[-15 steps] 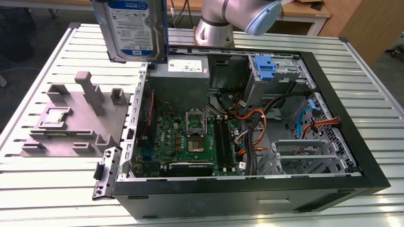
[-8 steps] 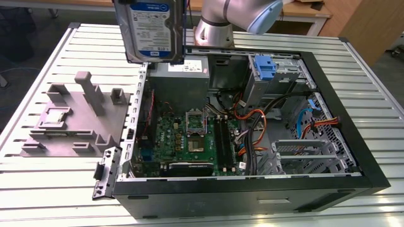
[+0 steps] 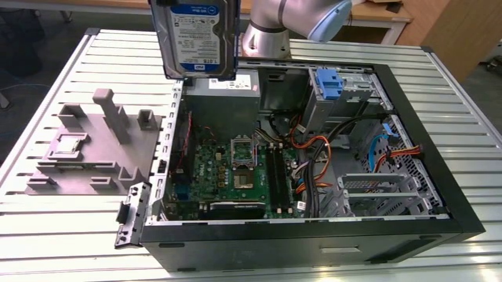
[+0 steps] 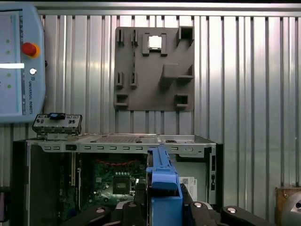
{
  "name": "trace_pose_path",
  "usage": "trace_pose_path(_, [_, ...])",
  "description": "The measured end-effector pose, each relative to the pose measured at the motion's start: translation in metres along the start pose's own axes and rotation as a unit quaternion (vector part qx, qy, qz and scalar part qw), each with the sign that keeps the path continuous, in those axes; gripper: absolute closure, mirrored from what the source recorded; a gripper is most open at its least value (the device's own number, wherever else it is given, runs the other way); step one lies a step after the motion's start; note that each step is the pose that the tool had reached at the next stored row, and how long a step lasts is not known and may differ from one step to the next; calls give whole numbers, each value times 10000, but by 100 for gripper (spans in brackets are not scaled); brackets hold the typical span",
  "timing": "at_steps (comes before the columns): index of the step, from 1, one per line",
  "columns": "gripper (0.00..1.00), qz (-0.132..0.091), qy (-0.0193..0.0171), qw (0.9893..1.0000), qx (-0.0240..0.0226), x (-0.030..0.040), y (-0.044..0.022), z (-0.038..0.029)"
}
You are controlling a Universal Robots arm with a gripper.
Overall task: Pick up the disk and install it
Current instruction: 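Pick up the disk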
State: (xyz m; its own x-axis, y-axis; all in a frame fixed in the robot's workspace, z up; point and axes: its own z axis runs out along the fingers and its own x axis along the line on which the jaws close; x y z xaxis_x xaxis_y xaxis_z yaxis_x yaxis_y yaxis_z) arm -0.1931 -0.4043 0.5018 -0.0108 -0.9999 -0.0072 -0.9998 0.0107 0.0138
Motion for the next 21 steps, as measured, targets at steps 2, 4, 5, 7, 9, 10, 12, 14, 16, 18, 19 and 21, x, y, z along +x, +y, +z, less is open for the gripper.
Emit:
trace_pose_path(2, [64, 1, 0, 10000, 0, 32, -6, 4])
trace_pose_path(4, [64, 1, -1, 10000, 0, 64, -22, 10])
trace_pose_path(5, [64, 1, -1, 10000, 1, 68, -43, 14])
trace_pose_path(7, [64, 1, 1, 10000, 0, 72, -93, 17])
trace_pose_path(9, [64, 0, 2, 10000, 0, 72, -166, 21])
trace_pose_path(10, [64, 1, 1, 10000, 0, 71, -202, 23])
trace_pose_path(12, [64, 1, 1, 10000, 1, 71, -275, 28])
trace_pose_path(14, [64, 1, 1, 10000, 1, 71, -359, 33])
trace_pose_path(16, [64, 1, 2, 10000, 1, 70, -450, 37])
trace_pose_path(18, [64, 1, 1, 10000, 1, 68, -533, 43])
trace_pose_path(19, [64, 1, 1, 10000, 2, 68, -574, 46])
trace_pose_path(21, [64, 0, 1, 10000, 2, 68, -630, 52])
